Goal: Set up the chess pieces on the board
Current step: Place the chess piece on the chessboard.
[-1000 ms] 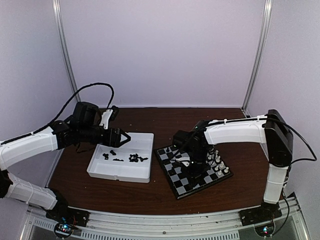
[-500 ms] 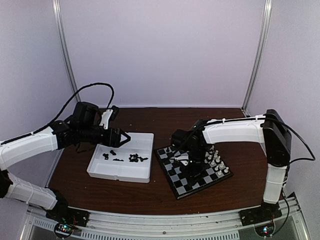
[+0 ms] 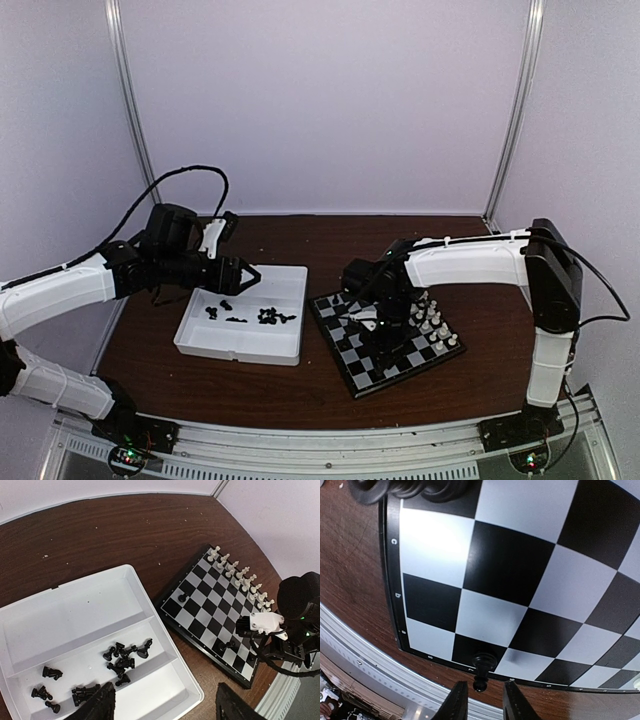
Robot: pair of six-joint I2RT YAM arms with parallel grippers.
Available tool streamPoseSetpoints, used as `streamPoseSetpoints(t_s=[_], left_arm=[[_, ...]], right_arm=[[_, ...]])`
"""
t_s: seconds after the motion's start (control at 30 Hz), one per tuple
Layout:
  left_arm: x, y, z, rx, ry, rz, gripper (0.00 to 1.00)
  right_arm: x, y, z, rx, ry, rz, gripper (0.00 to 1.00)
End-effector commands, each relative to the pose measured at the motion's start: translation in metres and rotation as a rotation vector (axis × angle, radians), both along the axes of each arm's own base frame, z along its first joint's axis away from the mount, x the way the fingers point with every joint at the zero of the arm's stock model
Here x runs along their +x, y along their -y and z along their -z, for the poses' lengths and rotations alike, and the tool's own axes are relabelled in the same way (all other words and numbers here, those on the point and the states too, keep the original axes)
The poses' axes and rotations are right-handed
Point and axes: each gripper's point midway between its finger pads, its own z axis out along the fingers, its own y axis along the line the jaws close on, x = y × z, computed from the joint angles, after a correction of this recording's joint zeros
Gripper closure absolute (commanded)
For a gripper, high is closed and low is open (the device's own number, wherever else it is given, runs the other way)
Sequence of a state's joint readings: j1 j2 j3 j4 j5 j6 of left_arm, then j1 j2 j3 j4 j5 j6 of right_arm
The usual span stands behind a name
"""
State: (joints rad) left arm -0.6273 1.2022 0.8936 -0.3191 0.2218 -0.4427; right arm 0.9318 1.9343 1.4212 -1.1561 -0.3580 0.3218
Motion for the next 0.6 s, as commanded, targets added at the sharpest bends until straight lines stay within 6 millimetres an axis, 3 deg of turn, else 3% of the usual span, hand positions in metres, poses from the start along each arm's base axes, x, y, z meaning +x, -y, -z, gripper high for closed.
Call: streamPoseSetpoints(t_s=[0.0, 0.13, 0.37, 0.57], left_arm=[[0.001, -0.005, -0.003, 0.014, 0.021, -0.006, 0.32], [0.001, -0.006, -0.003, 0.015, 0.022, -0.007, 0.31], [0.0, -0.008, -0.005, 0.019, 0.032, -0.011, 0.32], [0.001, -0.007, -0.007, 0.015, 0.037, -0.012, 0.32]], right_arm=[[0.006, -0.003, -0.008, 0.001, 0.043, -0.003, 0.7], [0.009, -0.005, -0.015, 0.029, 0.071, 0.002, 0.62], [0.018, -0.008, -0.037, 0.091, 0.215, 0.021, 0.6], [0.018, -0.008, -0.037, 0.092, 0.33, 0.051, 0.59]])
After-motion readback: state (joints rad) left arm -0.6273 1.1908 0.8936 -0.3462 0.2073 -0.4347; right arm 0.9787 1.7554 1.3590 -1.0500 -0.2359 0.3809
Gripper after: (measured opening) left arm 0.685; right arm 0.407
